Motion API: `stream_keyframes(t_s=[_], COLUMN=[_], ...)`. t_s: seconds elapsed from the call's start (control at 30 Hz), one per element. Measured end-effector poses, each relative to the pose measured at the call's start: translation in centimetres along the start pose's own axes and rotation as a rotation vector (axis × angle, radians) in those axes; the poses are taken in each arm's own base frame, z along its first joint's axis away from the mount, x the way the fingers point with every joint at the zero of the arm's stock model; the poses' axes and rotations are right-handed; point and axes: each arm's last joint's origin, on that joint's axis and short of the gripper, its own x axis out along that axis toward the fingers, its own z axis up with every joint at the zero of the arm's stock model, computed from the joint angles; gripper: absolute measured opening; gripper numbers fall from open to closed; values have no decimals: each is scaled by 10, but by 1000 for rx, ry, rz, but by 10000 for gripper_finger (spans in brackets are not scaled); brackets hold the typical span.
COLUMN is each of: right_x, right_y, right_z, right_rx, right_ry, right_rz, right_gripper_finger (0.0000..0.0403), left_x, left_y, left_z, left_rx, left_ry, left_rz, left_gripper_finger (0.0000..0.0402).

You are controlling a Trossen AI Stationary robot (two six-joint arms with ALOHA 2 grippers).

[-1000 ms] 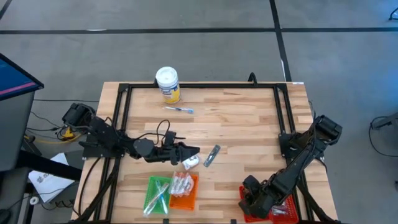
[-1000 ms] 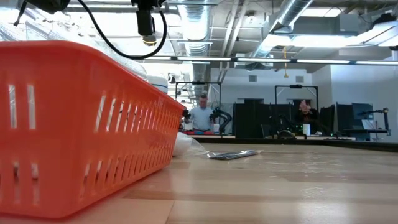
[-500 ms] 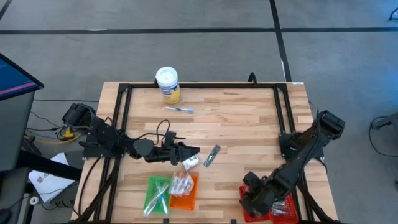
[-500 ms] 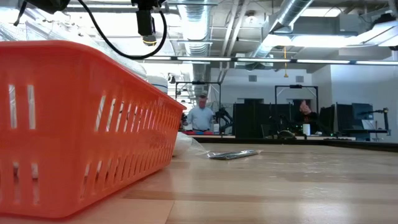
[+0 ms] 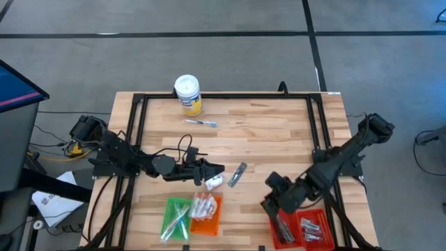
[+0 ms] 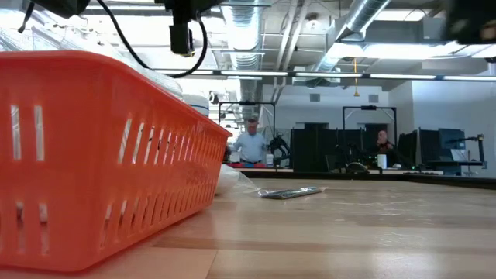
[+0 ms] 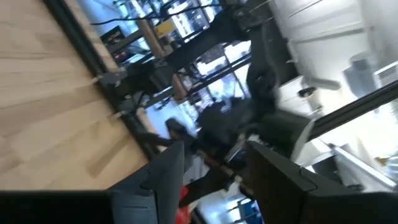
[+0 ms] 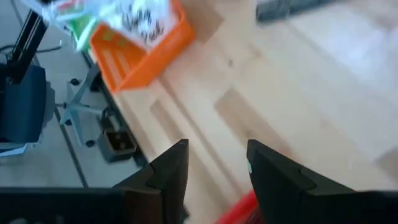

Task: Pick & Place Travel size toiletries
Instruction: Put the white vanity pack into the orange basket

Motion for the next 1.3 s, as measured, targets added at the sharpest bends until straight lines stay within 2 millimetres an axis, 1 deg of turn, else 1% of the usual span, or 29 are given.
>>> stream_keyframes(t_s=[0.13,0.23,0.4,0.57,0.7,0.8,0.93,1.07,1.3], right_x=[3,8,13,16,16,16,15,15,14], right_y=[-4,-7,-13,-27,-38,-44,-47,-49,-57], right_z=[26,45,78,112,130,139,148,153,163], right_rx=[-8,-10,-24,0,51,79,95,64,51], right_ry=[-44,-41,-64,-97,-126,-149,-182,-200,-208], right_rz=[-2,21,70,79,58,47,62,69,57], right_gripper_finger=[148,142,134,134,136,136,134,134,133], left_x=[5,12,21,27,29,29,24,11,-25], left_y=[9,19,37,50,60,71,74,75,75], left_z=[7,17,36,59,77,88,103,120,150], left_rx=[20,17,20,13,45,68,124,230,558], left_ry=[29,105,245,343,397,419,408,420,385], left_rz=[24,24,10,-47,-81,-52,-5,86,345], left_gripper_finger=[154,140,117,101,92,84,77,76,76])
